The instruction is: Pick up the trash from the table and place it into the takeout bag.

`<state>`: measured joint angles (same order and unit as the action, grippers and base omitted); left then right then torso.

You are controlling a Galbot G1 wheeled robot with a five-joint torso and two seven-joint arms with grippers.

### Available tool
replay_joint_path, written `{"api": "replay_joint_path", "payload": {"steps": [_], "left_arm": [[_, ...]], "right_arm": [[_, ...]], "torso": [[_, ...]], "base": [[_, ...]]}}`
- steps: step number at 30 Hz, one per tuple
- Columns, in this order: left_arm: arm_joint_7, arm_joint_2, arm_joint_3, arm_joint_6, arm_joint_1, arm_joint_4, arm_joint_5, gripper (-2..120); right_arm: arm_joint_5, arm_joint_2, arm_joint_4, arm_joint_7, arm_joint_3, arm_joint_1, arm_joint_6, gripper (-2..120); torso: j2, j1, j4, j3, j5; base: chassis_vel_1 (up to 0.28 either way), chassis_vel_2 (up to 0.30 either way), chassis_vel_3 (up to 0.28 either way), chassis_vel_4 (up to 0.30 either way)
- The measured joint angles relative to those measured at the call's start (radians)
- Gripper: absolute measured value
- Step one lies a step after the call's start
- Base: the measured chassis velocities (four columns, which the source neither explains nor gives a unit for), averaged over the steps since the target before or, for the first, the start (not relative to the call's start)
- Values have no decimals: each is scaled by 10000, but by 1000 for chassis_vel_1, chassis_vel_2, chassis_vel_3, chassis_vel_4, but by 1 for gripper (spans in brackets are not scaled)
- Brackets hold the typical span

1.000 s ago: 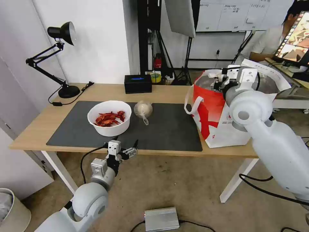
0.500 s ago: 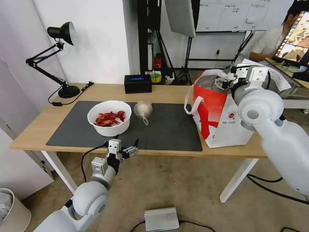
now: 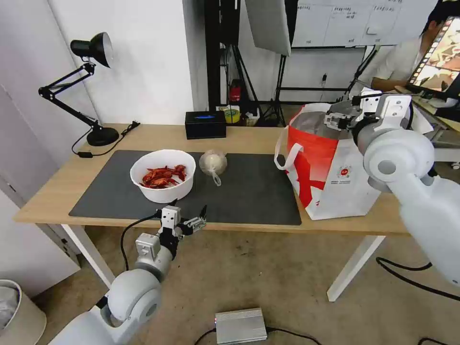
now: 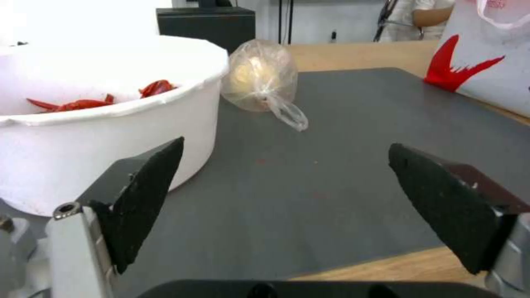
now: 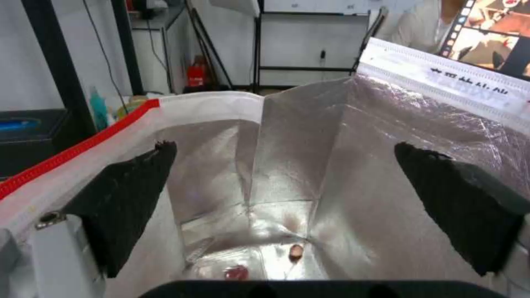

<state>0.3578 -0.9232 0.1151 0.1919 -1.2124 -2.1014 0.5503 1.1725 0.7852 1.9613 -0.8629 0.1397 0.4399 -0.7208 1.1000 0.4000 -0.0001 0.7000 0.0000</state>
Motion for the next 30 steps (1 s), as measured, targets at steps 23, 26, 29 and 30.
{"api": "replay_joint_path", "payload": {"steps": [23,26,29,30], "left_arm": [[0,158,379,-48,-148,-100,21,100],[1,162,414,-64,-142,-99,21,100],[1,181,425,-73,-93,-90,22,100],[1,181,425,-73,-93,-90,22,100]], "right_arm": [[61,-1100,2615,4675,192,1884,2149,100],[54,-1267,2918,4838,215,2338,1950,100],[-236,-1419,3283,4893,280,3210,1601,100],[-236,-1419,3283,4893,280,3210,1601,100]], "torso": [[1,-1,2,-1,-1],[1,-1,2,-2,-2],[0,-1,0,-1,2],[0,-1,0,-1,2]], "base": [[0,0,0,0],[0,0,0,0],[0,0,0,0],[0,0,0,0]]}}
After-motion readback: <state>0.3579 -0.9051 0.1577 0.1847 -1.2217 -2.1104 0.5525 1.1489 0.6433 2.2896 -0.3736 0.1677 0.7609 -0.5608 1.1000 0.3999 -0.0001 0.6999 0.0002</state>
